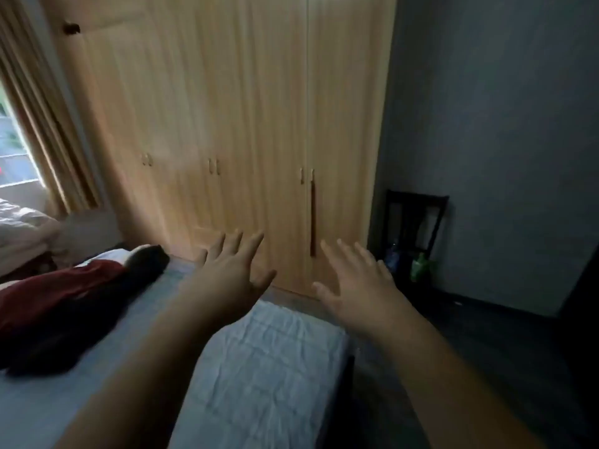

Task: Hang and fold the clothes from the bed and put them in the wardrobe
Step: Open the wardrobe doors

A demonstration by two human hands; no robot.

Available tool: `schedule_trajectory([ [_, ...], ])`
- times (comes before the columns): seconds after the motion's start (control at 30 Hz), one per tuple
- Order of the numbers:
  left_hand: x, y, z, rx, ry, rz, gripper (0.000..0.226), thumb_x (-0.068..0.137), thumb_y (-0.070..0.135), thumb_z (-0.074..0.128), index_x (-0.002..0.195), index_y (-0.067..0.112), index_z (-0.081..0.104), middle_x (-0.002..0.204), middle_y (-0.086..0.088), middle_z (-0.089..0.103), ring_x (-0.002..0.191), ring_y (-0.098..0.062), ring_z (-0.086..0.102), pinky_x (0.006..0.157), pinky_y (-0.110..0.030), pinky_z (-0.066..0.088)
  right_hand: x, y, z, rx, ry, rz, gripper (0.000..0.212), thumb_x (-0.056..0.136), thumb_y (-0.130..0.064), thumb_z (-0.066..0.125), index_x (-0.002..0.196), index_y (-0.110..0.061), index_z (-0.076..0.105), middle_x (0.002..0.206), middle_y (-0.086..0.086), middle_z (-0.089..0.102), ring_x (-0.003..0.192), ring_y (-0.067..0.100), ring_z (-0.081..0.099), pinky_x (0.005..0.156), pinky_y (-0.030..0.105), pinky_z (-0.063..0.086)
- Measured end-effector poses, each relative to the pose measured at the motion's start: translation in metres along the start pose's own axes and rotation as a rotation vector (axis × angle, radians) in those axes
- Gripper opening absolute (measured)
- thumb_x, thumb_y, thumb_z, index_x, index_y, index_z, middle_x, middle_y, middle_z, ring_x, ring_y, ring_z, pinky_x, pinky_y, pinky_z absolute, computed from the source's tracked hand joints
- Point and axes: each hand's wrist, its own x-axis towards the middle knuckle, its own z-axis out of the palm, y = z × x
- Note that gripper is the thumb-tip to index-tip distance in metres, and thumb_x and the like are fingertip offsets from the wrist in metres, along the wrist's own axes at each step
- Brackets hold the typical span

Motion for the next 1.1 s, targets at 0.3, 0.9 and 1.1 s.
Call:
schedule_trajectory([
  [0.3,0.172,0.129,0.078,-0.112,0.011,0.165,0.076,0.093,0.068,0.037,0.157,0.041,0.005,0.168,0.000,0.011,0.154,-0.027,0.003,0.123,-0.049,0.015,0.096,0.179,-0.033,-0.071,0.001,0.120,0.072,0.101,-0.059,0.034,0.159,-0.037,-0.001,0.169,-0.006,0.000,0.155,0.019,-0.004,0.124,0.053,0.007],
  [0.9,0.551,0.166,0.255,-0.142,-0.021,0.111,0.071,0.097,0.061,0.037,0.158,0.037,0.010,0.167,-0.002,0.012,0.154,-0.026,0.002,0.124,-0.049,0.013,0.446,0.375,0.041,-0.015,-0.068,0.152,0.068,0.103,-0.057,0.033,0.159,-0.041,-0.003,0.168,-0.010,-0.004,0.154,0.015,-0.010,0.123,0.047,0.002],
  [1.1,0.662,0.181,0.305,-0.147,-0.048,0.039,0.071,0.095,0.062,0.033,0.157,0.036,0.011,0.167,-0.003,0.013,0.154,-0.026,0.001,0.124,-0.049,0.012,0.566,0.446,0.065,0.004,-0.073,0.093,0.067,0.103,-0.055,0.032,0.159,-0.039,-0.001,0.169,-0.007,-0.003,0.154,0.016,-0.013,0.125,0.049,-0.001],
])
